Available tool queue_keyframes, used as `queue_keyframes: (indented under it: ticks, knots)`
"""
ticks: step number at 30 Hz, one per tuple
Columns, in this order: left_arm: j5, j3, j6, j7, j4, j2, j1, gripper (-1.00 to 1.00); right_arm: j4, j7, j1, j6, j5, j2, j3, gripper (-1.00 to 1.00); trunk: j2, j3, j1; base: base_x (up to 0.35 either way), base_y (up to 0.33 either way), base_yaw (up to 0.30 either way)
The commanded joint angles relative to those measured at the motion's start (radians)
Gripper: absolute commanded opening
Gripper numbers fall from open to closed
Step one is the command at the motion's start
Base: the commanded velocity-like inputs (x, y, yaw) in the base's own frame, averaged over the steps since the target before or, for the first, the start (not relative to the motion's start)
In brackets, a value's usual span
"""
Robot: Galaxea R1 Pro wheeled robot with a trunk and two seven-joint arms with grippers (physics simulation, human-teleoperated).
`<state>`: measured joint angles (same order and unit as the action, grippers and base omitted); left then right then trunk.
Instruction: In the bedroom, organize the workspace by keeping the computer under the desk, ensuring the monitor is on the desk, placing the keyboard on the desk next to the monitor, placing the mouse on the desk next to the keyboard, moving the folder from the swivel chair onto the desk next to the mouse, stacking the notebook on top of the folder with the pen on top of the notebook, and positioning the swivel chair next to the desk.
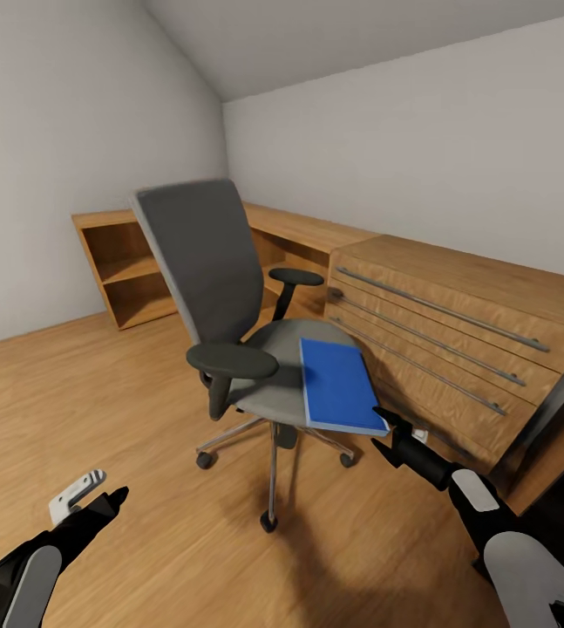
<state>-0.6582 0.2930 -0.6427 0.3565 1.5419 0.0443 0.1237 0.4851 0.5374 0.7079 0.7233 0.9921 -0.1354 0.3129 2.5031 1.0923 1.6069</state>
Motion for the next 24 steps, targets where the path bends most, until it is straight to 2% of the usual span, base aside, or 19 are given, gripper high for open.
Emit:
queue_keyframes:
  ticks: [1,7,18,22,24]
  knots:
    - [-0.011,0.0,-0.003,0.009,0.001,0.0,0.001,1.0,0.0,0.001,0.001,0.007,0.0,0.0,0.005,1.0,0.0,0.001,0.0,0.009,0.004,0.0]
    - [-0.011,0.0,-0.003,0.009,0.001,0.0,0.001,1.0,0.0,0.001,0.001,0.007,-0.001,0.0,0.005,1.0,-0.001,-0.018,-0.002,0.005,0.002,0.0]
    - [-0.011,0.0,-0.003,0.009,0.0,0.0,0.001,1.0,0.0,0.001,0.001,0.007,-0.001,0.0,0.005,1.0,-0.001,-0.018,-0.002,0.0,0.0,0.0]
    - [-0.011,0.0,-0.003,0.009,0.0,0.0,0.001,1.0,0.0,0.001,0.001,0.007,-0.001,0.003,0.005,1.0,-0.002,-0.034,-0.004,0.0,0.0,0.0]
    - [-0.011,0.0,-0.003,0.009,0.0,0.0,0.001,1.0,0.0,0.001,0.001,0.007,-0.002,0.011,0.005,1.0,-0.002,-0.034,-0.004,0.0,0.0,0.0]
